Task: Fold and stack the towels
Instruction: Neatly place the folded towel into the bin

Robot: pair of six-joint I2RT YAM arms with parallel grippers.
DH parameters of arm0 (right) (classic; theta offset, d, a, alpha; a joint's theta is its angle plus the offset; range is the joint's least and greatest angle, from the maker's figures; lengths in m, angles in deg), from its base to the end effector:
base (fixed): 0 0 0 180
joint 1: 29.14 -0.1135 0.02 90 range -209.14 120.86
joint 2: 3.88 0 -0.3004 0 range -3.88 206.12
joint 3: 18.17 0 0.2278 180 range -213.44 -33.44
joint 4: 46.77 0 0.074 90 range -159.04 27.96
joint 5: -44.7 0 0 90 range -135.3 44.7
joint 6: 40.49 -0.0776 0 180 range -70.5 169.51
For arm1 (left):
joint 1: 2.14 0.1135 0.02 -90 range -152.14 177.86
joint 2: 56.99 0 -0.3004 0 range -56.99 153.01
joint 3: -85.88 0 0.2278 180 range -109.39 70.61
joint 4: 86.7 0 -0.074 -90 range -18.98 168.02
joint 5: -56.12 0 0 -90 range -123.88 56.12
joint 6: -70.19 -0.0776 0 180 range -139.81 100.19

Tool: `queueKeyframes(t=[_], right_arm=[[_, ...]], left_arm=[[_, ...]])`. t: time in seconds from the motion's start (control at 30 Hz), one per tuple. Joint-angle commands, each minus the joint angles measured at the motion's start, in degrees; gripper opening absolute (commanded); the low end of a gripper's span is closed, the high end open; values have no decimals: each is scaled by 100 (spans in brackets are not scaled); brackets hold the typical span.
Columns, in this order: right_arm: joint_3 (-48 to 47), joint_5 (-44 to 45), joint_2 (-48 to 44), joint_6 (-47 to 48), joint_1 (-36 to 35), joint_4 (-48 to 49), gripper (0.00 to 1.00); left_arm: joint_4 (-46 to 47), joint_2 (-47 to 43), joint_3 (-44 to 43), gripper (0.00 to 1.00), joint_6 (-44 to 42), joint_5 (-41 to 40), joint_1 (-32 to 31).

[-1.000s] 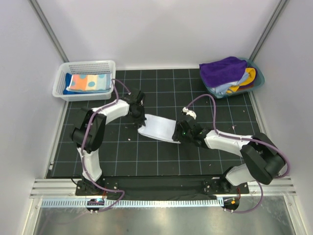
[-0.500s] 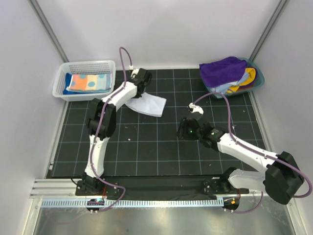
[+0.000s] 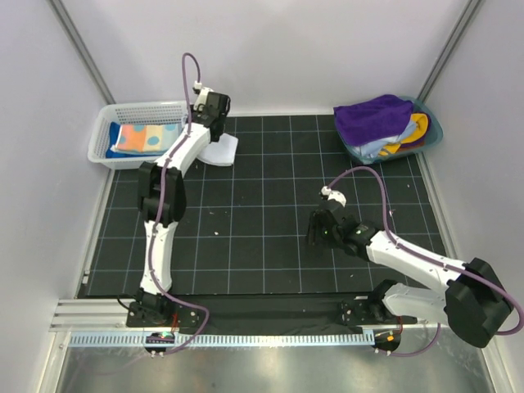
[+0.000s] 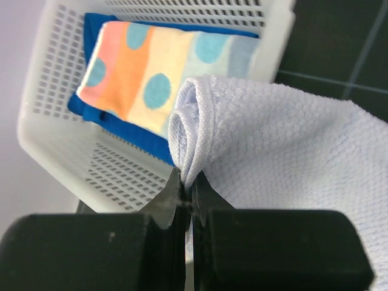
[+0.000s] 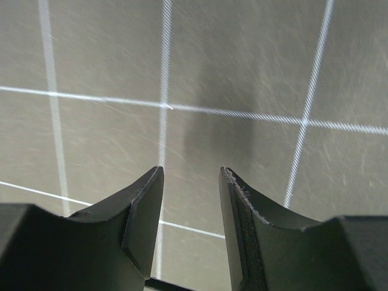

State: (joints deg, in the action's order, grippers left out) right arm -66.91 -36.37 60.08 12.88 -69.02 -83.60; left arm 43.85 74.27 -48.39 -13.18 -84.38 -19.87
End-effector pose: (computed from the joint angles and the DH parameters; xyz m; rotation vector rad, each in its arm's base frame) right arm 0.1617 0.1194 0.2048 -0.0038 2.5033 0.3793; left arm 0.5236 -0.1046 0.2619 -0.1920 2.1419 0.7961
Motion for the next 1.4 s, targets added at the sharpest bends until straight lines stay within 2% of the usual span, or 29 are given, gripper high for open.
queueKeyframes(t=[0.0,0.43,0.63,0.97,1.13,1.27,1.37], right_arm=[[253,118,-182,-117,6,152,49],[386,101,-130,120,6,187,49],[359,39,116,226,6,214,49],[175,-14,678,296,6,275,48],[87,47,898,287,6,223,48],[25,74,1039,270,6,196,48],[-1,109,1092,252,6,170,48]], left_arm=[[1061,-180,211,0,-637,-434,341],[2537,-66,851,0,-804,-48,1211],[3021,206,730,0,-866,154,1404],[3136,918,-114,0,-936,567,1747],[3084,1147,-526,0,-839,847,2177],[2812,1393,-913,0,-699,1024,2432],[2513,1490,-1151,1,-190,1453,2625]])
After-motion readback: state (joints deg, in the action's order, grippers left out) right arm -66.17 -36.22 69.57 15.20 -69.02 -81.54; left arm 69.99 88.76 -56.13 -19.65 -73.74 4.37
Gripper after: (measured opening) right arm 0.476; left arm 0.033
